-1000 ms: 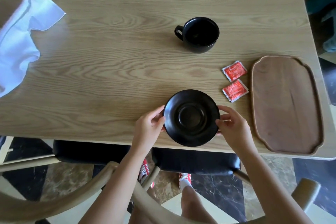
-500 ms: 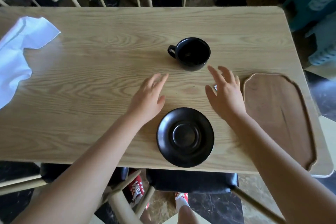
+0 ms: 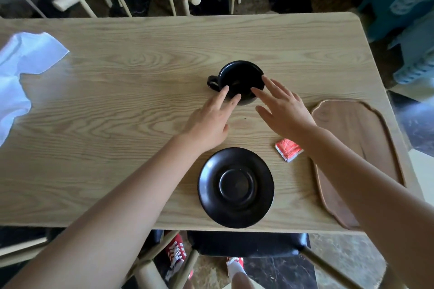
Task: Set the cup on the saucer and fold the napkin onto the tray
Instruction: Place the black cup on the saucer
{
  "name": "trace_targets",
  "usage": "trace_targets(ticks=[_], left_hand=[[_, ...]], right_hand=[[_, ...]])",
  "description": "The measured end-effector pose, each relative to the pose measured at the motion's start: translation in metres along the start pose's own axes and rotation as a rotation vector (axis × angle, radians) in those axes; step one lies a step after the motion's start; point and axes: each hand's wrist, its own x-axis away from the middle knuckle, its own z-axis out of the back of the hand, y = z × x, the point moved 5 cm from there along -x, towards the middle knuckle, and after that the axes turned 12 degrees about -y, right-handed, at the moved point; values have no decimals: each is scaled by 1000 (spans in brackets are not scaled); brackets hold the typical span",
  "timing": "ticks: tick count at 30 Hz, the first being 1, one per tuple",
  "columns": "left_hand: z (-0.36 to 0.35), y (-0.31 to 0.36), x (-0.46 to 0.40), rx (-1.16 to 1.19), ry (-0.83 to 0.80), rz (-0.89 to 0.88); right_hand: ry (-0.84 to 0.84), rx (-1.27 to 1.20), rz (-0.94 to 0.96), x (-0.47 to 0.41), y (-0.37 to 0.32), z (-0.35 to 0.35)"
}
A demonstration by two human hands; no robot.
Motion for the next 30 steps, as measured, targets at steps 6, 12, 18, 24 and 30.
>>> trace_targets(ticks=[6, 12, 18, 24, 30], left_hand=[[-4, 7, 31, -16, 161, -89], [14, -36, 0, 492, 278, 204], [-5, -30, -14, 1245, 133, 276], [-3, -26, 14, 1229, 228, 273], [-2, -6, 80, 1198, 282, 247]], right_hand=[[125, -79, 107, 27, -9, -9], [183, -583, -164, 0, 2, 2], [35, -1176, -375, -18, 1, -18], [97, -1201, -349, 12, -14, -9], [153, -1299, -267, 74, -41, -6]])
